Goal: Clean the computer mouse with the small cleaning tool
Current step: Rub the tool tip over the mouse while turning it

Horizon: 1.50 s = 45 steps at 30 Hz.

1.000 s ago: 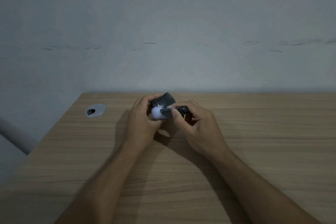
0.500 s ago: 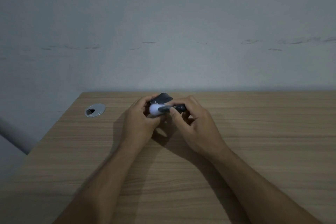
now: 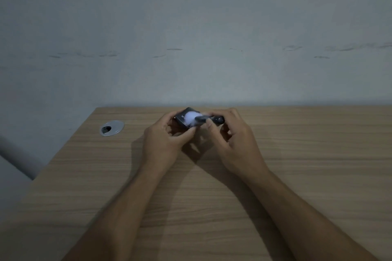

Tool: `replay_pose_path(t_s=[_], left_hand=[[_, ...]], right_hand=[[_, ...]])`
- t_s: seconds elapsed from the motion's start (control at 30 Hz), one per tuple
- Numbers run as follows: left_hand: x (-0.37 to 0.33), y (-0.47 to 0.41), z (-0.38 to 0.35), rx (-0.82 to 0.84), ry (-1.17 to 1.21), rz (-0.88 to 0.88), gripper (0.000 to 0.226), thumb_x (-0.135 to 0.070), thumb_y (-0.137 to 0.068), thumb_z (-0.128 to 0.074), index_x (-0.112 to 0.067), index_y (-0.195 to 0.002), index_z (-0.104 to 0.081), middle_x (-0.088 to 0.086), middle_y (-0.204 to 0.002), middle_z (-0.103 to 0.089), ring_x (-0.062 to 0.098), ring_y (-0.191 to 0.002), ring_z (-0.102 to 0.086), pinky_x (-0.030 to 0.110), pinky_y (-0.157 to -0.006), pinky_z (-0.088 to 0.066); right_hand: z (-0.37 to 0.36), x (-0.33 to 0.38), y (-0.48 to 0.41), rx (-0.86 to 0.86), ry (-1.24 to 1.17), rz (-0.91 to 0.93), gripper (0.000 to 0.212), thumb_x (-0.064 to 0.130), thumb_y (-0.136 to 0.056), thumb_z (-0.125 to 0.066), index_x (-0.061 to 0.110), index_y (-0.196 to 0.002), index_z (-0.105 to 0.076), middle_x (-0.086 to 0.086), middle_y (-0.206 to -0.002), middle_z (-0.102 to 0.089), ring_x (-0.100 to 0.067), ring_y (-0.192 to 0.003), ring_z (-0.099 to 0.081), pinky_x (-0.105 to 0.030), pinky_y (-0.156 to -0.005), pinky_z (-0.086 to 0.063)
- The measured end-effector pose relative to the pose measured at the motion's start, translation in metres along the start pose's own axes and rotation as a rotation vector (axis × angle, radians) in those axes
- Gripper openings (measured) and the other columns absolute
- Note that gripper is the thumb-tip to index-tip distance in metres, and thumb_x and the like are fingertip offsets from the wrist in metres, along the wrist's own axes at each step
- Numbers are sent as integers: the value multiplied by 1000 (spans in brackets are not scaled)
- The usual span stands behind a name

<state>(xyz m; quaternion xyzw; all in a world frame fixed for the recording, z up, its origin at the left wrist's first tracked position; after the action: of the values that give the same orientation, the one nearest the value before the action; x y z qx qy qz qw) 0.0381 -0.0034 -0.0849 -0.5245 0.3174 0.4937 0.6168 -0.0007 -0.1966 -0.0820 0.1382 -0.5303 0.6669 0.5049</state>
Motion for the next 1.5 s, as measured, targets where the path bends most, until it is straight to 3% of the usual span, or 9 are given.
replay_pose_path(t_s=[0.13, 0.27, 0.37, 0.6, 0.73, 0.83, 1.03, 1.27, 1.5], left_hand=[[-9, 3, -4, 54, -46, -56, 62, -22, -81, -96, -29, -137, -72, -16, -113, -82, -9, -103, -77, 14, -91, -60], [-3, 0, -5, 105, -201, -91, 64, -5, -88, -85, -33, -143, -69, -17, -132, -75, 6, -120, -73, 34, -103, -63], [2, -2, -7, 130, -323, -158, 74, 19, -85, -70, -28, -142, -71, -10, -142, -73, 11, -134, -67, 42, -112, -58], [-5, 0, -7, 161, -333, -344, 79, -5, -86, -89, -33, -154, -61, -9, -132, -76, 7, -119, -73, 34, -107, -59], [-7, -1, -6, 141, -396, -338, 83, 3, -88, -84, -34, -157, -57, -8, -134, -75, 6, -117, -70, 15, -107, -54], [-8, -1, -3, 146, -406, -336, 86, 14, -87, -77, -32, -158, -56, -5, -136, -74, 8, -121, -69, 17, -108, -55], [-8, -1, -4, 167, -381, -435, 81, -2, -85, -89, -27, -156, -60, -6, -132, -77, 2, -117, -70, 9, -103, -48], [-6, 1, -6, 143, -279, -127, 80, 12, -90, -73, -30, -156, -57, -4, -153, -66, 9, -137, -62, 37, -115, -56], [-5, 3, -7, 177, -4, -44, 71, -7, -87, -90, -28, -150, -63, -14, -136, -77, 3, -123, -75, 29, -108, -58]], right_hand=[[6, -17, -3, -104, 107, -144, 21, 29, -109, -69, 26, -127, -77, 6, -112, -68, -1, -83, -64, -17, -76, -46], [2, 9, 3, -68, 145, 93, 22, 26, -110, -68, 16, -127, -76, 5, -107, -63, 10, -79, -52, -8, -75, -39], [-6, 19, 4, 5, 226, 253, 23, 27, -110, -65, 13, -125, -75, 2, -107, -62, -3, -81, -51, -20, -70, -46], [10, -13, -11, -256, 240, 13, 19, 20, -109, -69, 9, -123, -76, -6, -111, -70, 5, -91, -51, 2, -84, -38], [10, -1, -4, -146, 181, 107, 18, 21, -110, -67, 8, -120, -75, -2, -105, -65, -3, -86, -55, -6, -81, -40], [5, 7, 0, -55, 163, 211, 13, 16, -109, -69, 5, -114, -74, 0, -98, -61, -4, -82, -49, -8, -77, -37], [13, -17, -10, -268, 238, 24, 16, 17, -108, -70, 8, -120, -76, -7, -107, -69, 3, -89, -51, -12, -83, -45], [5, 9, 1, -4, 199, 251, 18, 23, -110, -68, 7, -113, -75, 8, -94, -58, -2, -73, -47, -10, -71, -39], [23, -26, -13, -295, 174, -83, 23, 36, -108, -70, 14, -109, -78, 6, -92, -73, -3, -74, -60, -24, -74, -50]])
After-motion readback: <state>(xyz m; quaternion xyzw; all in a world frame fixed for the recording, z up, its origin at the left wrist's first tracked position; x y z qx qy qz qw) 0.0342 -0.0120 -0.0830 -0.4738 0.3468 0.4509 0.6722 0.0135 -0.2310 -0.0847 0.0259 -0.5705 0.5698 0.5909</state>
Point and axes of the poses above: each hand's wrist, its own y-axis away from the middle knuckle, its own z-axis out of the back of the hand, x = y × z, the point moved 2 cm from there along -y, towards the middle knuckle
